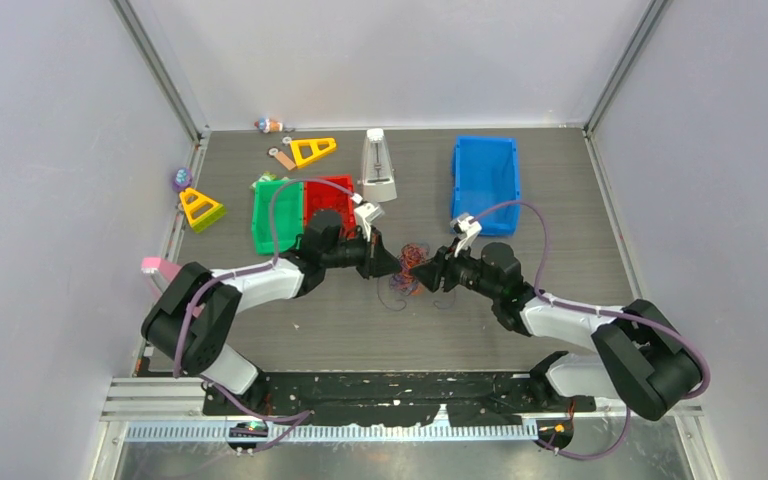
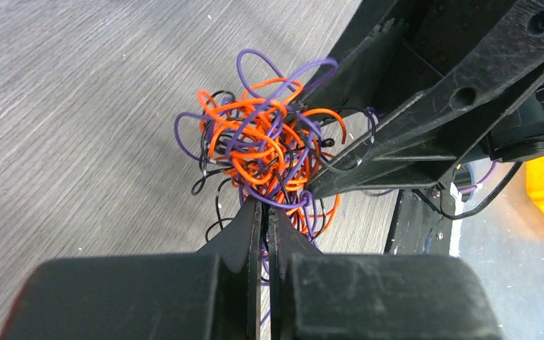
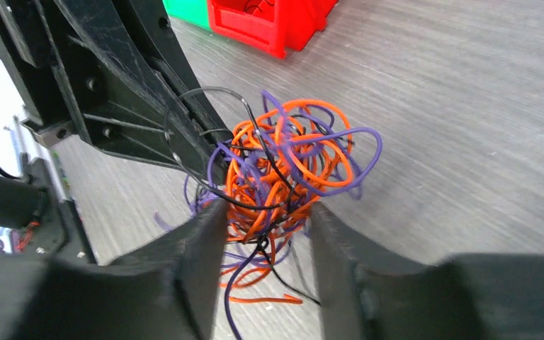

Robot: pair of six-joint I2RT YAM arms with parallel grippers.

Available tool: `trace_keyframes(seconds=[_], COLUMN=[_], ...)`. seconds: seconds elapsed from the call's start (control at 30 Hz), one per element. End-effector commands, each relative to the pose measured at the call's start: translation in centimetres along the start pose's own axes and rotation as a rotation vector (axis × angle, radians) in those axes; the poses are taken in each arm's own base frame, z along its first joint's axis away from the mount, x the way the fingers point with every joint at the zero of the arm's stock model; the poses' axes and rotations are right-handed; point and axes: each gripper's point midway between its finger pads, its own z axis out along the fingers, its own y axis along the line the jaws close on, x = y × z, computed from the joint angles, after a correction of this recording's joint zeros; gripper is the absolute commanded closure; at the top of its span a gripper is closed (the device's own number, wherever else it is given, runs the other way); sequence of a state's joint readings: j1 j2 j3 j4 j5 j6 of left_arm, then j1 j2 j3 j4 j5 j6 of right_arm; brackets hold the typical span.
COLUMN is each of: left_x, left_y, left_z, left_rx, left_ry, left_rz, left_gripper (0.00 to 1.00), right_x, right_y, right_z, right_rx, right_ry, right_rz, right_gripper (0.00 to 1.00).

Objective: Untangle the cables

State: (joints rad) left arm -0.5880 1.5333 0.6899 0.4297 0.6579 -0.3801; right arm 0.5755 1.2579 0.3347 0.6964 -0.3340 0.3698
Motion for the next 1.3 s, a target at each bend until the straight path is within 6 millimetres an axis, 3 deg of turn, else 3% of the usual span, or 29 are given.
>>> trace_keyframes(seconds=[0.0, 0.03, 0.1, 0.17, 0.37, 0.53, 0.8, 0.83, 0.9, 0.93, 0.97, 1.07, 1.27], left_x=[-1.8, -1.8, -1.7, -1.6, -1.4, -1.2, -1.3, -1.4, -1.4, -1.5, -1.4, -1.4, -0.8], left_y=[-1.7, -1.4, -0.4, 1.3, 5.4, 7.7, 6.0, 5.7, 5.0, 4.7, 4.4, 3.3, 2.0], left_z=[0.6, 0.5, 0.3, -0.1, -2.0, -3.7, -2.6, -2.5, -2.2, -2.2, -2.1, -1.4, 0.0], left_rx=[0.090, 0.071, 0.002, -0.103, -0.374, -0.532, -0.414, -0.393, -0.352, -0.339, -0.323, -0.272, -0.192], left_ry=[-0.041, -0.040, -0.039, -0.039, -0.045, -0.039, -0.028, -0.031, -0.040, -0.045, -0.046, -0.042, -0.005], left_rz=[0.041, 0.041, 0.041, 0.046, 0.039, 0.032, 0.059, 0.065, 0.077, 0.081, 0.088, 0.110, 0.116], left_gripper=[1.00, 1.00, 1.00, 1.00, 1.00, 1.00, 1.00, 0.96, 0.70, 0.51, 0.44, 0.33, 0.29], right_x=[-2.5, -2.3, -2.8, -3.4, -4.1, -4.3, -3.9, -4.0, -3.9, -3.5, -3.8, -3.2, -3.2], right_y=[1.5, 1.2, -0.3, -1.7, -7.3, -9.4, -7.1, -6.8, -5.7, -5.0, -4.6, -2.2, 0.8], right_z=[0.6, 0.5, 0.2, -0.6, -3.7, -5.9, -3.5, -3.2, -2.6, -2.2, -2.0, -1.1, -0.4], right_rx=[-0.054, -0.038, 0.057, 0.149, 0.505, 0.658, 0.495, 0.471, 0.399, 0.352, 0.325, 0.181, 0.005], right_ry=[-0.066, -0.061, -0.088, -0.123, -0.188, -0.230, -0.165, -0.169, -0.160, -0.143, -0.156, -0.123, -0.115], right_rz=[-0.034, -0.032, -0.028, -0.027, 0.009, 0.039, 0.008, 0.002, -0.006, -0.007, -0.012, -0.020, -0.025], right_gripper=[0.59, 0.70, 0.84, 0.91, 0.95, 0.95, 0.94, 0.94, 0.94, 0.94, 0.94, 0.94, 0.94])
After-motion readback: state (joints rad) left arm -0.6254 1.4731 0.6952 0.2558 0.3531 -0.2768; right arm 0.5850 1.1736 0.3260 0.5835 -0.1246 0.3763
